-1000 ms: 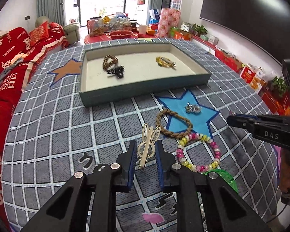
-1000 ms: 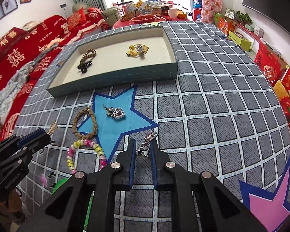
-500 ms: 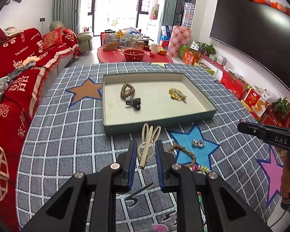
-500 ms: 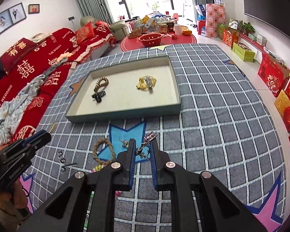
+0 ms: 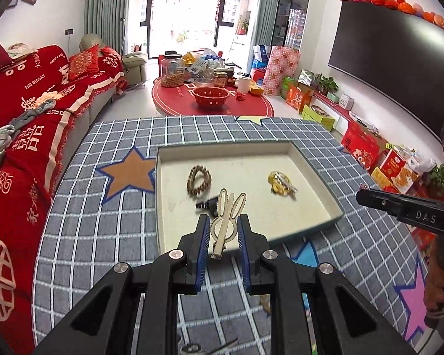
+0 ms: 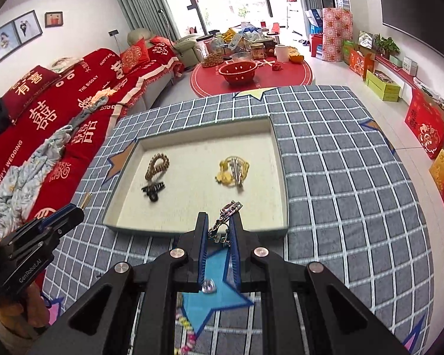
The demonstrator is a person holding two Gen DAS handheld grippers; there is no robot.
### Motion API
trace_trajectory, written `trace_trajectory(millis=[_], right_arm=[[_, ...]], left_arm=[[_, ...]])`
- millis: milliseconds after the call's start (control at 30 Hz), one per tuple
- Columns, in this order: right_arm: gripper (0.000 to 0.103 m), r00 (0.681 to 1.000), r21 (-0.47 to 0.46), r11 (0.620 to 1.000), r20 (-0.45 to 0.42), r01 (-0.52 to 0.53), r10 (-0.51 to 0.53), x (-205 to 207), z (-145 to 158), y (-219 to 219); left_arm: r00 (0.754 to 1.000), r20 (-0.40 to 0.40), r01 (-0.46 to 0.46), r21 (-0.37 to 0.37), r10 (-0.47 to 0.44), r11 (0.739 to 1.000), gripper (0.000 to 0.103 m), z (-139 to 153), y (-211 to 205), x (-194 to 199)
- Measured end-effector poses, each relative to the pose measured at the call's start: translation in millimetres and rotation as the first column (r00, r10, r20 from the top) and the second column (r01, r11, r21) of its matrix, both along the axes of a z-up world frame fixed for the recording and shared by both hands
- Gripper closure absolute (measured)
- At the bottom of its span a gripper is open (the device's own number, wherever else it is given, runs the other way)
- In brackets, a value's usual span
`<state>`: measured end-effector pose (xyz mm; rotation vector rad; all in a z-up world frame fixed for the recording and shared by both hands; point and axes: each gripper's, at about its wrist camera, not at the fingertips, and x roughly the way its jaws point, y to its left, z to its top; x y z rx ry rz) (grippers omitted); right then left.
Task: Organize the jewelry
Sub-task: 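Grasp the beige hair clip with the left tool while the right grasps a silver pendant, lifting both, then carry the clip and pendant into the tray and open both tools to release them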
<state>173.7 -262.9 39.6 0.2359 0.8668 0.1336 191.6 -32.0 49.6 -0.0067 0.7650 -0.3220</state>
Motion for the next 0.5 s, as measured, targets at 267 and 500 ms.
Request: trace_trajectory(millis=[267,500], right_arm=[[0.088,1.000,0.000,1.000,0.004,0.005,-0.005,62,3,-5],[0.088,0.999,0.032,0.999,-0.038,0.031,-0.030,106,-25,-12]], left_arm=[[0.999,-0.015,-0.036,0.030,0.037,0.999,0.071,-1,-28,62],[0.996,-0.083,-0.036,0.071,0.042,0.997,0.071,-32,-55,112]])
